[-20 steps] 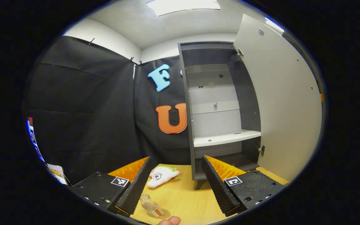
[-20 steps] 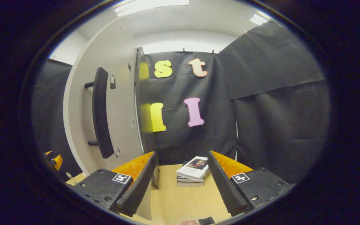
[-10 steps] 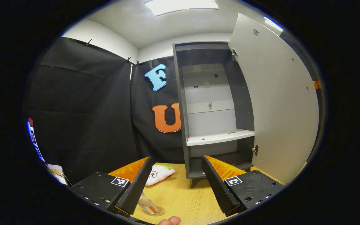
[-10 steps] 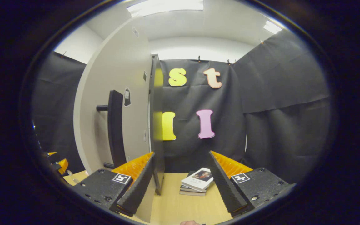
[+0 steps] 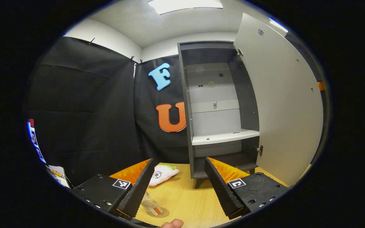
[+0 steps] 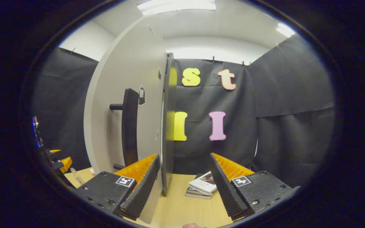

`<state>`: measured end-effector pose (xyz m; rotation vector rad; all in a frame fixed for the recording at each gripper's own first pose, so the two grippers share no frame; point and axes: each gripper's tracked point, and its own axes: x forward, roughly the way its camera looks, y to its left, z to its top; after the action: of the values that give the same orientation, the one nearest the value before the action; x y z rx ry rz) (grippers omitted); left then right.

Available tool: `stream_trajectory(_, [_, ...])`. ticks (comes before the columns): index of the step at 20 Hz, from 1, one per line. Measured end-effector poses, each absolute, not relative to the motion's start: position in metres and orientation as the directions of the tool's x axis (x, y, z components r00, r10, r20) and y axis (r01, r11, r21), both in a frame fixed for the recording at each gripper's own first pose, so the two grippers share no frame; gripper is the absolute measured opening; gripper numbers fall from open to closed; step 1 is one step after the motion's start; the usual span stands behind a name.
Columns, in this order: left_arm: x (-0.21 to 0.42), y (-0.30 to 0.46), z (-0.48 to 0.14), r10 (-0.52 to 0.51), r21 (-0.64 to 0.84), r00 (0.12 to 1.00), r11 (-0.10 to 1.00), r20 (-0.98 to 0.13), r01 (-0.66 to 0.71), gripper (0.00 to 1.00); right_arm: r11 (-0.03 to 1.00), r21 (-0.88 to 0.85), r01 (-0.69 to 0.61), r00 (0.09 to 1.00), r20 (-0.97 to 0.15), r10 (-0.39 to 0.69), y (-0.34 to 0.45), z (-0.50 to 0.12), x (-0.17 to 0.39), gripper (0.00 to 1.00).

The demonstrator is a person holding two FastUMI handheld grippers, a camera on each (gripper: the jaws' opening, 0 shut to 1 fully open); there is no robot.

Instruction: Open the cabinet door with the right hand, grasp the bottle in the cabinet with the left hand and place it on the coaster, then close the cabinet door with the right hand.

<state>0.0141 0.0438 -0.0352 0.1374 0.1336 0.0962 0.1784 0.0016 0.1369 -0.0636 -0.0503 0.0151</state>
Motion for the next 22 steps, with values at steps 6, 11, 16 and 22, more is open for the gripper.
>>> stream_trajectory(6, [0.012,0.049,-0.035,0.107,0.137,0.987,0.986,-0.117,-0.091,0.95,0.995,-0.055,-0.085,0.996,0.037,0.087,0.039,0.135,0.179,0.95])
stream_trajectory(11, [0.011,0.053,-0.036,0.097,0.123,0.992,0.989,-0.082,-0.086,0.95,0.993,-0.055,-0.105,0.994,0.031,0.107,0.079,0.134,0.178,0.95])
stream_trajectory(16, [0.011,0.045,-0.049,0.030,0.104,0.994,0.994,-0.110,-0.018,0.95,0.988,-0.013,-0.151,0.988,0.023,0.152,0.123,0.131,0.189,0.95])
stream_trajectory(22, [0.020,0.051,-0.039,0.036,0.050,0.997,0.998,-0.068,-0.033,0.95,0.981,-0.053,-0.186,0.982,0.029,0.188,0.171,0.135,0.204,0.95])
